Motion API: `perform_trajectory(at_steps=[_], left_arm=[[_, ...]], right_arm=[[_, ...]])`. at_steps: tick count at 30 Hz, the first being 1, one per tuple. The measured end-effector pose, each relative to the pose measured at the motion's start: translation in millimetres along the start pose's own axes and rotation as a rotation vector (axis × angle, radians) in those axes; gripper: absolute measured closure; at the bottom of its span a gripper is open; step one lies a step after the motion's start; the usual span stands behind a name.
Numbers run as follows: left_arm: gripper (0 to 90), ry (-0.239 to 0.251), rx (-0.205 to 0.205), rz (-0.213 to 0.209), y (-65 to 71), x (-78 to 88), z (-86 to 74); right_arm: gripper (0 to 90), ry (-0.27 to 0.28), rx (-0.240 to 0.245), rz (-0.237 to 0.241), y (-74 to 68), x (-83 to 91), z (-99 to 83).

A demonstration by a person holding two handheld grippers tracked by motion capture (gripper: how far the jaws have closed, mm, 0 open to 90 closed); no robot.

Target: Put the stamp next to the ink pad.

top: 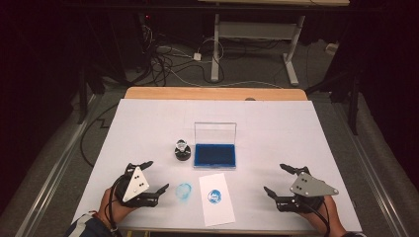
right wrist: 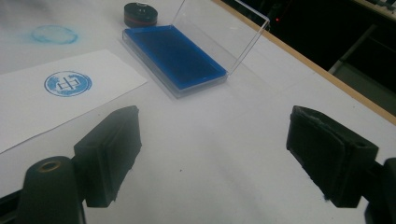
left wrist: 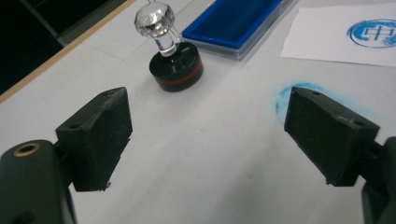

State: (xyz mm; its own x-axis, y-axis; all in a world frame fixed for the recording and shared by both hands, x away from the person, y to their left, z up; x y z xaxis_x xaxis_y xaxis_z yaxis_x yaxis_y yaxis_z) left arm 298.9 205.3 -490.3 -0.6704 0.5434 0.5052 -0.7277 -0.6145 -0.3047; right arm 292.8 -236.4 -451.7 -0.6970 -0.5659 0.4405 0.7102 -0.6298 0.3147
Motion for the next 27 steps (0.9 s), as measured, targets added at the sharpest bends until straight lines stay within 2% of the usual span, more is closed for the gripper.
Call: perform_trajectory(at_steps=[4,10,18,27], left_arm=[[14.2,-0.027,0.043,-0.008,-1.6,3.7,-13.9],[14.2,-0.031,0.051,0.000,-1.9,4.8,-15.4],[14.2,-0.034,0.021,-0.014,2.4,3.9,-13.3],[14.2,-0.044,0.013,-0.024,0.7,2.0,-15.5]], right_arm=[[17.6,-0.005,-0.002,0.004,-0.5,0.7,-1.8],[17.6,-0.003,0.005,0.003,-1.0,1.9,-1.5],[17.6,-0.011,0.014,0.000,-3.2,2.3,-1.8],[17.6,-0.018,0.015,0.006,-5.2,-2.1,0.5]])
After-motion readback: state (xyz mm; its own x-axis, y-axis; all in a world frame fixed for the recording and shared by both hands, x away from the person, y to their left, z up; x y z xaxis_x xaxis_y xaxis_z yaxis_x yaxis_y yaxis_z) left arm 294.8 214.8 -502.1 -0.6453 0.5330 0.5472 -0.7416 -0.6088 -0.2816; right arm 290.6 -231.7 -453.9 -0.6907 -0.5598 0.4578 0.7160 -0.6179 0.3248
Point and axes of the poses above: each handheld gripper's, and its own axes: x roughly backward along the jaws, z roughly out of its top, y roughly to its right, the point moved 3 cm from there along -x, roughly forward along the jaws
